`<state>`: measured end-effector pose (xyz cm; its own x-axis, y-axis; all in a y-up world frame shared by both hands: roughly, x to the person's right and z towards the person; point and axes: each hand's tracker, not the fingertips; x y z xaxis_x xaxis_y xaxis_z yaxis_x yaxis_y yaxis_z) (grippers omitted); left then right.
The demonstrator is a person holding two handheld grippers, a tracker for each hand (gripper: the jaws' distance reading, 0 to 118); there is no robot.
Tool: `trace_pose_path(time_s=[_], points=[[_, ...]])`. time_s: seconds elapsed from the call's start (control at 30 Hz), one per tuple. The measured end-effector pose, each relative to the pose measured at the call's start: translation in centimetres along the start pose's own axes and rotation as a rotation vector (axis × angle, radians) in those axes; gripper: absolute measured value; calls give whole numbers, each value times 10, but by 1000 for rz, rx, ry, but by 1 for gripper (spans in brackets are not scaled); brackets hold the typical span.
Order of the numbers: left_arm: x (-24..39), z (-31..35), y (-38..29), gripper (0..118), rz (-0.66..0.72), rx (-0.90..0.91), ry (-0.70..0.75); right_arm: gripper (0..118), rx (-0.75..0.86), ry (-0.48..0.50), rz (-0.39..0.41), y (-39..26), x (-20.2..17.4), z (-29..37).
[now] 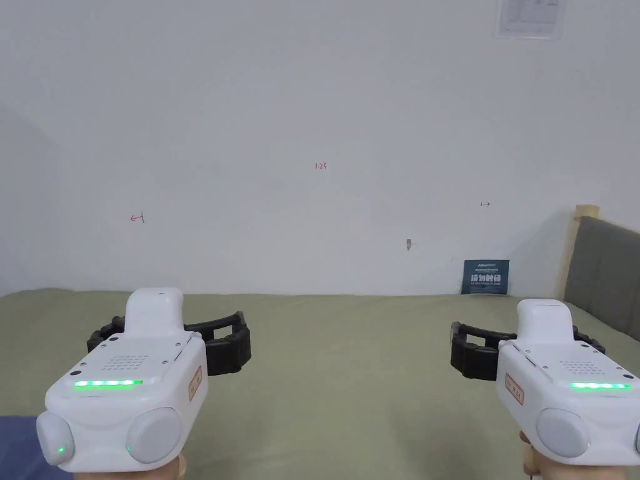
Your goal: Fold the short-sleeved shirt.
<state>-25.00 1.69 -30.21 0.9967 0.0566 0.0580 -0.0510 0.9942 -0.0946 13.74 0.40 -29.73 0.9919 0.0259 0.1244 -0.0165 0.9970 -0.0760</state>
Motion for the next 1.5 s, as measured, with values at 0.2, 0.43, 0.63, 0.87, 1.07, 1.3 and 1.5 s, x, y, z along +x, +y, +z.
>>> trace_pose_path(time_s=[0.2,0.43,0.63,0.87,1.07,1.3,1.5], points=[[1,0,-1,118,-4,1,-3,118,-2,-3,-4,0,0,-2],[-1,-1,-3,118,3,-4,1,118,1,8,5,5,-2,-4],[-4,-5,2,118,-3,-7,4,118,13,12,-3,8,-3,-4],[-4,-5,3,118,7,1,-1,118,21,33,-16,7,-4,-2],[-6,-4,5,118,44,50,4,118,18,40,-4,8,-5,-1],[-3,-5,9,118,9,61,0,118,24,25,-4,9,-3,0],[-6,-3,12,118,26,84,5,118,23,24,-9,14,-3,2]])
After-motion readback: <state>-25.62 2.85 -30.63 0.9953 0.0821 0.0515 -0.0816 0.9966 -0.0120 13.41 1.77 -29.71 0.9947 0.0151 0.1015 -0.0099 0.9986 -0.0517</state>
